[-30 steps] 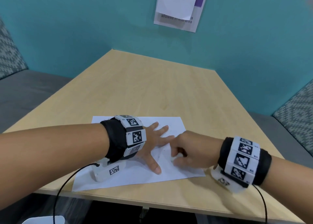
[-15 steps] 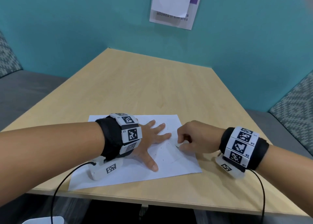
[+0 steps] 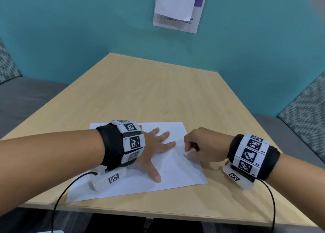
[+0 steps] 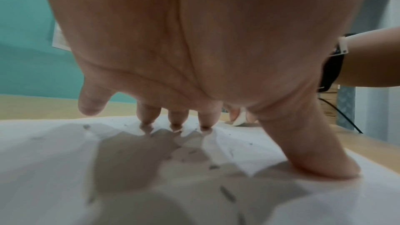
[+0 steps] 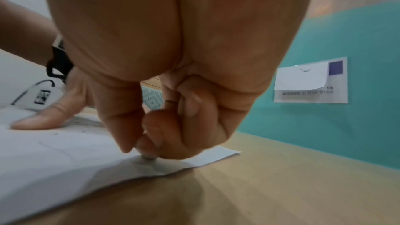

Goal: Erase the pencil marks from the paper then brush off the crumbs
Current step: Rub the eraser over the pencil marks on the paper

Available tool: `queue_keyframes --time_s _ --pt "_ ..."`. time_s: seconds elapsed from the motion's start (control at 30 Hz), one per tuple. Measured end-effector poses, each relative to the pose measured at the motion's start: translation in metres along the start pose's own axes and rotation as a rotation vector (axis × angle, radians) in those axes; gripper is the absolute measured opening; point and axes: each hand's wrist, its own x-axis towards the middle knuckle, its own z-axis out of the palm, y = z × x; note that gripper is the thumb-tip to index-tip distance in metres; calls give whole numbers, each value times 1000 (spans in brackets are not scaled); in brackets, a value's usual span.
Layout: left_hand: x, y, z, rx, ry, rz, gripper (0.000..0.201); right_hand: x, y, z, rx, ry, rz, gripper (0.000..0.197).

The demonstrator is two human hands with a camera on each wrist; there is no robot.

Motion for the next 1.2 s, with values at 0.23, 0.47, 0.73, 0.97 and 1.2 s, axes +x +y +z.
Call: queue_keyframes --time_s 0.23,0.47,0.73,0.97,1.2 --pt "17 15 -13 -15 6 70 116 -2 -6 0 6 2 -16 8" --pt "14 19 -15 -8 27 96 104 -11 -32 6 16 -78 -149 5" --pt "16 16 -11 -39 34 103 107 -12 -35 8 36 -104 -162 6" --pt "19 15 -7 -39 50 94 111 -21 -43 14 51 -128 -201 3" --pt "17 14 -10 -60 41 98 111 -11 -25 5 18 -78 -98 8"
